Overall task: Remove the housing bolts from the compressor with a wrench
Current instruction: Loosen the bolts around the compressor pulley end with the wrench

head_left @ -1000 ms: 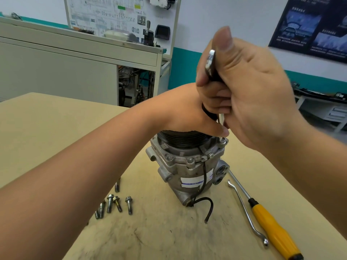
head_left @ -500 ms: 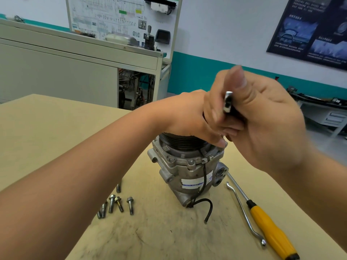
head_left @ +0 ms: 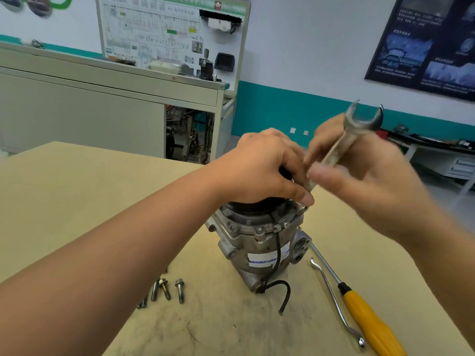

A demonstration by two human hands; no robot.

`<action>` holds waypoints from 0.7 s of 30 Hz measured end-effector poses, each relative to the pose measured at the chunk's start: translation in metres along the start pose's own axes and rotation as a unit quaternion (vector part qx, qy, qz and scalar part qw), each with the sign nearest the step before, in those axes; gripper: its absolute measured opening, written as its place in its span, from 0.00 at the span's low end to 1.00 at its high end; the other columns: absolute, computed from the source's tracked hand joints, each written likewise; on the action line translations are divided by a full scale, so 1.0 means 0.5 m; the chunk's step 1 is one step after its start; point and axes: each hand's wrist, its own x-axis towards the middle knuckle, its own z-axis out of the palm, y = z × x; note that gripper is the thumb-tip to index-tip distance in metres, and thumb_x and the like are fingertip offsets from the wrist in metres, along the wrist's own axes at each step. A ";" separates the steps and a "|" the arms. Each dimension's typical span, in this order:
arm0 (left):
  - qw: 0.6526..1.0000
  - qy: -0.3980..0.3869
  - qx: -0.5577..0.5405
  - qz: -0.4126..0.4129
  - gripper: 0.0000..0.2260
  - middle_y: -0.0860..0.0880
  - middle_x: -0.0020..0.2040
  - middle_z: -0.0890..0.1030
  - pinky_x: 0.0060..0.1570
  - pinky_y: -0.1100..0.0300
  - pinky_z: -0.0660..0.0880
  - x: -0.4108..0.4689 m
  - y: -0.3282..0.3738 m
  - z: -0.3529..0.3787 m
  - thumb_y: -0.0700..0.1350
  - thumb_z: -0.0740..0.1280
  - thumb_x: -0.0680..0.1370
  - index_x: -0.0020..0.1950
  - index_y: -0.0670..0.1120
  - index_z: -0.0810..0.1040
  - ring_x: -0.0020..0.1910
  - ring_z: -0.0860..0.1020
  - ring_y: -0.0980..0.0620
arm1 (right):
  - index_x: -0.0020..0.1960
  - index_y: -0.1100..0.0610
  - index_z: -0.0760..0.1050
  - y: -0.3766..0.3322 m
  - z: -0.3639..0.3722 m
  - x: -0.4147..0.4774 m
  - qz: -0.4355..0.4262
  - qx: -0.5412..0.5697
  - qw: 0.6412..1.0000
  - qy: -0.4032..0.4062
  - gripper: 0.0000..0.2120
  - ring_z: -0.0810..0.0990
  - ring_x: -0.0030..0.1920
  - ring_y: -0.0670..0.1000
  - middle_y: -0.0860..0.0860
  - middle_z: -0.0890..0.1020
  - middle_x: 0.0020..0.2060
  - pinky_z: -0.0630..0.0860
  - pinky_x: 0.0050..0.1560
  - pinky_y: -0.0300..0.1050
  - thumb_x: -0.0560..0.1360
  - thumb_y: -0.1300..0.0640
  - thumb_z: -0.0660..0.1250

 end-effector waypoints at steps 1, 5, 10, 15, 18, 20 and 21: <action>1.000 0.002 0.020 0.004 0.07 0.67 0.46 0.76 0.64 0.47 0.64 -0.001 0.002 0.001 0.55 0.75 0.68 0.42 0.53 0.84 0.61 0.69 0.54 | 0.43 0.44 0.72 0.005 -0.006 -0.006 0.012 -0.061 0.998 -0.011 0.06 0.73 0.43 0.43 0.39 0.74 0.39 0.71 0.43 0.40 0.71 0.42 0.63; 0.997 0.016 0.075 -0.031 0.22 0.64 0.55 0.77 0.67 0.45 0.61 -0.008 0.004 0.000 0.67 0.66 0.68 0.56 0.58 0.81 0.65 0.67 0.55 | 0.43 0.43 0.71 0.026 -0.015 -0.023 0.049 -0.076 0.994 0.066 0.05 0.77 0.35 0.44 0.43 0.78 0.36 0.71 0.34 0.33 0.75 0.46 0.58; 0.982 0.033 0.054 -0.176 0.31 0.56 0.73 0.63 0.69 0.46 0.63 -0.037 -0.024 0.017 0.75 0.53 0.70 0.71 0.67 0.61 0.72 0.60 0.50 | 0.42 0.49 0.73 0.026 -0.021 -0.041 0.072 0.007 0.972 0.225 0.07 0.80 0.30 0.46 0.51 0.81 0.34 0.73 0.31 0.30 0.78 0.52 0.60; 0.983 0.070 0.012 -0.172 0.29 0.59 0.63 0.66 0.66 0.50 0.67 -0.038 -0.031 0.024 0.69 0.56 0.67 0.68 0.69 0.65 0.67 0.64 0.54 | 0.39 0.53 0.73 0.044 0.016 -0.085 0.166 0.069 0.929 0.324 0.09 0.82 0.28 0.50 0.51 0.83 0.30 0.75 0.27 0.37 0.78 0.59 0.64; 0.982 0.074 0.020 -0.172 0.28 0.60 0.63 0.66 0.66 0.51 0.67 -0.039 -0.033 0.027 0.69 0.55 0.68 0.69 0.69 0.65 0.67 0.64 0.54 | 0.34 0.51 0.70 0.044 0.036 -0.107 0.203 0.112 0.909 0.347 0.14 0.84 0.30 0.53 0.53 0.84 0.31 0.75 0.26 0.37 0.77 0.61 0.65; 0.982 0.078 0.025 -0.169 0.28 0.60 0.64 0.67 0.65 0.52 0.66 -0.042 -0.032 0.029 0.69 0.54 0.68 0.69 0.69 0.65 0.67 0.64 0.54 | 0.33 0.52 0.69 0.043 0.050 -0.117 0.232 0.136 0.896 0.355 0.15 0.84 0.30 0.55 0.55 0.84 0.32 0.74 0.25 0.37 0.78 0.62 0.64; 0.982 0.079 0.026 -0.170 0.28 0.60 0.64 0.67 0.65 0.53 0.66 -0.042 -0.032 0.030 0.69 0.54 0.68 0.69 0.69 0.65 0.67 0.64 0.54 | 0.33 0.53 0.69 0.042 0.055 -0.120 0.245 0.145 0.888 0.360 0.15 0.84 0.30 0.56 0.55 0.84 0.31 0.74 0.25 0.37 0.78 0.62 0.63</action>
